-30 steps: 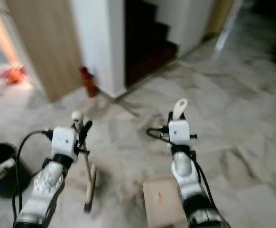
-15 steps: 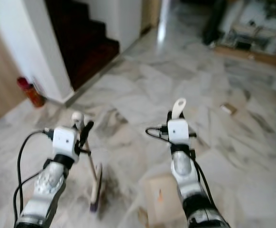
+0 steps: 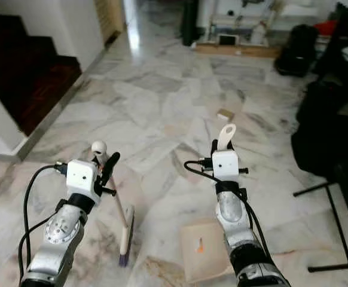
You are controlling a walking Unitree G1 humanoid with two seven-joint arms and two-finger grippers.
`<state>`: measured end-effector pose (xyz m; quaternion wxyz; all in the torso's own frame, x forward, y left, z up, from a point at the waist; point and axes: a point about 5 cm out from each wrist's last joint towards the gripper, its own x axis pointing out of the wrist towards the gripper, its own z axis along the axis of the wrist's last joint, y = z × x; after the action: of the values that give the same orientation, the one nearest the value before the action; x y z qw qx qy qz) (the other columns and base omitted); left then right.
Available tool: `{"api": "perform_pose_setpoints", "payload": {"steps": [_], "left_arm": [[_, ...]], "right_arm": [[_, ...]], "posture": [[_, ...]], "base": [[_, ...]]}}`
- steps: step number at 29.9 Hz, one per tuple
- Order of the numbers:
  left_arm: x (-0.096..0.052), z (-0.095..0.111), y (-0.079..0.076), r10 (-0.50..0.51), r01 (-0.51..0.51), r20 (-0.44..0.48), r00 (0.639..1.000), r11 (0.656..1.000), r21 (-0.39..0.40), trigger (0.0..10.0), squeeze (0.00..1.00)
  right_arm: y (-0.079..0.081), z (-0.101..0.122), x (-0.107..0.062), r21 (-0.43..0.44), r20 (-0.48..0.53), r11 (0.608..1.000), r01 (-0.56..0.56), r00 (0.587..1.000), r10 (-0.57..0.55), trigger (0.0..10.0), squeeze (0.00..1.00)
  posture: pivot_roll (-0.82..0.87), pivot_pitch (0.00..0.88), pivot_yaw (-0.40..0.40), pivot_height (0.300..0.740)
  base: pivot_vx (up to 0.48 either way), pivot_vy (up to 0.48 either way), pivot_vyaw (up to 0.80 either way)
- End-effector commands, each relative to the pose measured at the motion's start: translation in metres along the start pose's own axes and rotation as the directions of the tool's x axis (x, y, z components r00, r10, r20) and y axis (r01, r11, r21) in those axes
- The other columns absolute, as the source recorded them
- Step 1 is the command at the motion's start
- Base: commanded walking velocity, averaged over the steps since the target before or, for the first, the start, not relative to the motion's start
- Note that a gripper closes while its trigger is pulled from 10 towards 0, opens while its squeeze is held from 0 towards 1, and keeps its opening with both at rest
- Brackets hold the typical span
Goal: Sweep floor
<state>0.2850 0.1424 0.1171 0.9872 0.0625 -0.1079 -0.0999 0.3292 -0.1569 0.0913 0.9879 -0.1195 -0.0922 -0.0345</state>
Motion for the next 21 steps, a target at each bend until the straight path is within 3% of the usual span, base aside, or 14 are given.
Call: {"api": "perform_pose_setpoints", "payload": {"steps": [1,9,21], "left_arm": [[0.0015,0.0017,0.0088,0.042,-0.042,0.007,0.999,0.999,-0.004,10.0,0.0],[-0.0008,-0.0036,0.0144,0.083,-0.083,-0.009,0.996,0.996,-0.021,10.0,0.0],[0.0006,-0.0062,0.0139,0.089,-0.09,-0.014,0.996,0.996,-0.027,10.0,0.0]], "right_arm": [[0.0019,0.0095,0.0047,0.003,0.049,1.0,-0.011,0.999,0.011,10.0,0.0],[0.0007,0.0085,0.0011,0.014,0.056,1.0,-0.015,0.998,0.015,10.0,0.0],[-0.0006,0.0068,-0.0001,0.052,0.041,0.999,0.002,0.999,-0.004,10.0,0.0]], "posture": [[0.1,0.032,0.024,0.74],[0.1,0.005,0.013,0.74],[0.09,0.0,0.011,0.74]], "base": [[0.0,0.0,0.0],[0.0,0.0,0.0],[0.338,0.0,0.0]]}}
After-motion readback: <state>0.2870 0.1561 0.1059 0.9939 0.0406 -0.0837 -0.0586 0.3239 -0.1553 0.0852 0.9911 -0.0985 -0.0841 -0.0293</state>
